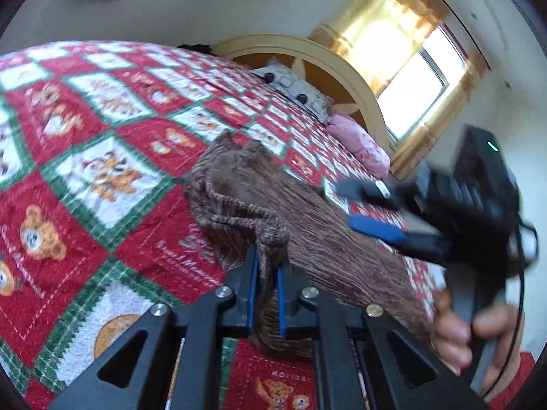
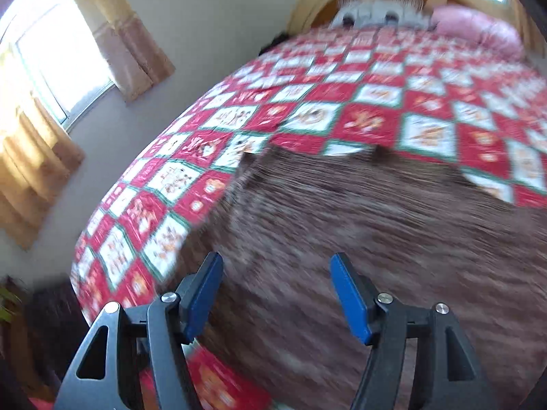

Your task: Fold small clothes

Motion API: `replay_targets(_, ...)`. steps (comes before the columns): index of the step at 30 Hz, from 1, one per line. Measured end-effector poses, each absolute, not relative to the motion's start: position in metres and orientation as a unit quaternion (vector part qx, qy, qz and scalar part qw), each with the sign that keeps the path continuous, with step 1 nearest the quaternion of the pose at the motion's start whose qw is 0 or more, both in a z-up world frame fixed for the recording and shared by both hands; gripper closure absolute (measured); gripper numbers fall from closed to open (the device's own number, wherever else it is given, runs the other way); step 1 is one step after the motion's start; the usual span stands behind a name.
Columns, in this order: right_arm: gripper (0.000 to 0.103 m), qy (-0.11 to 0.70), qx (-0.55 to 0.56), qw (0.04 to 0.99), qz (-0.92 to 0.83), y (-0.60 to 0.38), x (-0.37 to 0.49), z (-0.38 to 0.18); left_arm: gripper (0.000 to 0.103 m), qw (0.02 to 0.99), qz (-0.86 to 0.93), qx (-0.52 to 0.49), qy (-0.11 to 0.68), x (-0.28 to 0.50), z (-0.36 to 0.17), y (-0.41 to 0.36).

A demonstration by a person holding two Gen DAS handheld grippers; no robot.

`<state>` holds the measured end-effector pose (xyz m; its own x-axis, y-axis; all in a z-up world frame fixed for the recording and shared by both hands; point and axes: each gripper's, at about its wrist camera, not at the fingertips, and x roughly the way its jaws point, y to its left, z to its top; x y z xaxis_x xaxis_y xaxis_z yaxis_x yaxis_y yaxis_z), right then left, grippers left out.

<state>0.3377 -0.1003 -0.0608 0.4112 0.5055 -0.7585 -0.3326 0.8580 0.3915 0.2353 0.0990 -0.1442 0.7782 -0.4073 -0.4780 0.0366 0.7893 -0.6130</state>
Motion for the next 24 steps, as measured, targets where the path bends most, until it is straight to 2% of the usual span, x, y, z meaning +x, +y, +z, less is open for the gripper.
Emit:
replay_targets(6, 0.037, 0.548, 0.054, 0.797, 0.249, -0.024, 0.386, -0.098, 0.094, 0.895, -0.128, -0.301, 0.304, 0.233, -0.145, 0.097)
replay_targets(11, 0.036, 0.555, 0.014, 0.8, 0.229, 0.012, 0.415, -0.108, 0.094, 0.892, -0.123, -0.307, 0.309, 0.232, -0.148, 0.097)
replay_targets(17, 0.015, 0.56, -0.077, 0.796, 0.215, 0.056, 0.429, -0.12, 0.094, 0.888, -0.116, -0.315, 0.315, 0.233, -0.153, 0.099)
replay_targets(20, 0.015, 0.541, -0.172, 0.8, 0.194, 0.076, 0.417, -0.128, 0.096, 0.886, -0.113, -0.318, 0.318, 0.234, -0.155, 0.099)
replay_targets(22, 0.017, 0.529, -0.176, 0.807, 0.196, 0.075, 0.412, -0.127, 0.096, 0.886, -0.113, -0.316, 0.319, 0.235, -0.155, 0.097)
replay_targets(23, 0.023, 0.529, -0.167, 0.809, 0.196, 0.07, 0.413, -0.126, 0.096, 0.887, -0.113, -0.315, 0.32, 0.235, -0.155, 0.097)
replay_targets(24, 0.039, 0.526, -0.159, 0.814, 0.191, 0.063, 0.414, -0.123, 0.096, 0.887, -0.115, -0.313, 0.32, 0.237, -0.155, 0.096)
